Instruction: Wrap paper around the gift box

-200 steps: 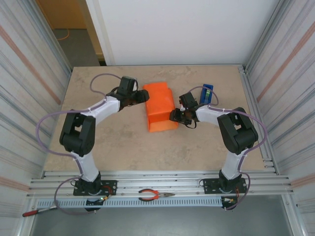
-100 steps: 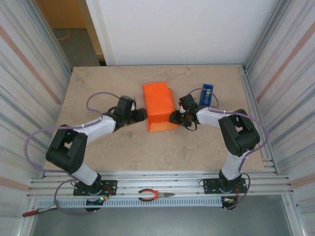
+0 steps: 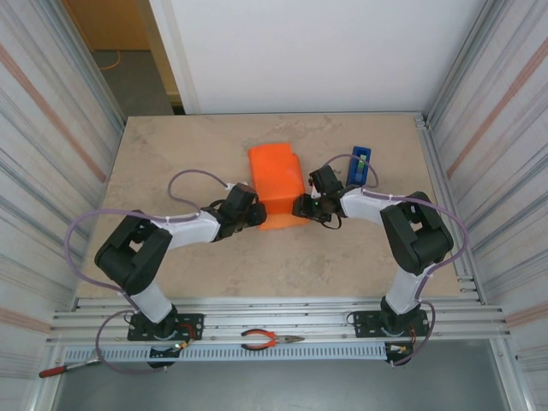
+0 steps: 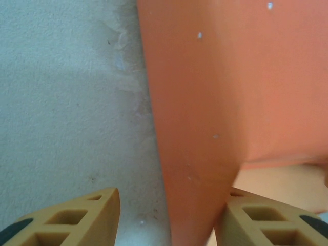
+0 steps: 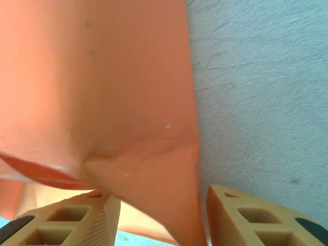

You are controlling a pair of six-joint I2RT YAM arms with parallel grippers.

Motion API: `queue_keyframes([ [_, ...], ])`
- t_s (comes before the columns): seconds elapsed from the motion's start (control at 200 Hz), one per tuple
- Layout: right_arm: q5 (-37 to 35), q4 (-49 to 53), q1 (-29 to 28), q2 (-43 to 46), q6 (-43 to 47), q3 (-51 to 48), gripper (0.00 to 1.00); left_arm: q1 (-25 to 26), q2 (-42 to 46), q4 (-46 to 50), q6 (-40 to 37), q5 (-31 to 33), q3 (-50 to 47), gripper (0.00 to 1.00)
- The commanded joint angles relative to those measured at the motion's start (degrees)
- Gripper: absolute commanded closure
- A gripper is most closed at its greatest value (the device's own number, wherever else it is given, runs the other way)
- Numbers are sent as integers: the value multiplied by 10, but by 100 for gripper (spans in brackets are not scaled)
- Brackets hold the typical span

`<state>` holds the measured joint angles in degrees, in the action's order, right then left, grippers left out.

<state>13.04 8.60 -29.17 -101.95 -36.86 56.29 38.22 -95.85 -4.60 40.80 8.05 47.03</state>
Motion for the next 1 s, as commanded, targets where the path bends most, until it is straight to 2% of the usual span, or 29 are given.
queue_keyframes([
  [0.0, -11, 9, -10, 27, -6, -12, 53, 8, -15, 3, 8, 58, 19, 51],
  [0.185, -20, 21, -12, 50, -10, -15, 51, 13, -29, 15, 18, 96, 19, 52],
  [0.426, -47, 48, -6, 62, 2, -13, 45, 15, -40, 13, 17, 100, 19, 53],
  [0.666, -26, 43, 9, 67, 4, -18, 43, 14, -41, 13, 16, 99, 17, 53],
  [0.902, -1, 41, 17, 88, 4, -27, 44, 14, -48, 16, 19, 96, 22, 54],
  [0.997, 1, 36, 17, 79, 2, -32, 49, 15, -46, 17, 16, 95, 23, 54],
])
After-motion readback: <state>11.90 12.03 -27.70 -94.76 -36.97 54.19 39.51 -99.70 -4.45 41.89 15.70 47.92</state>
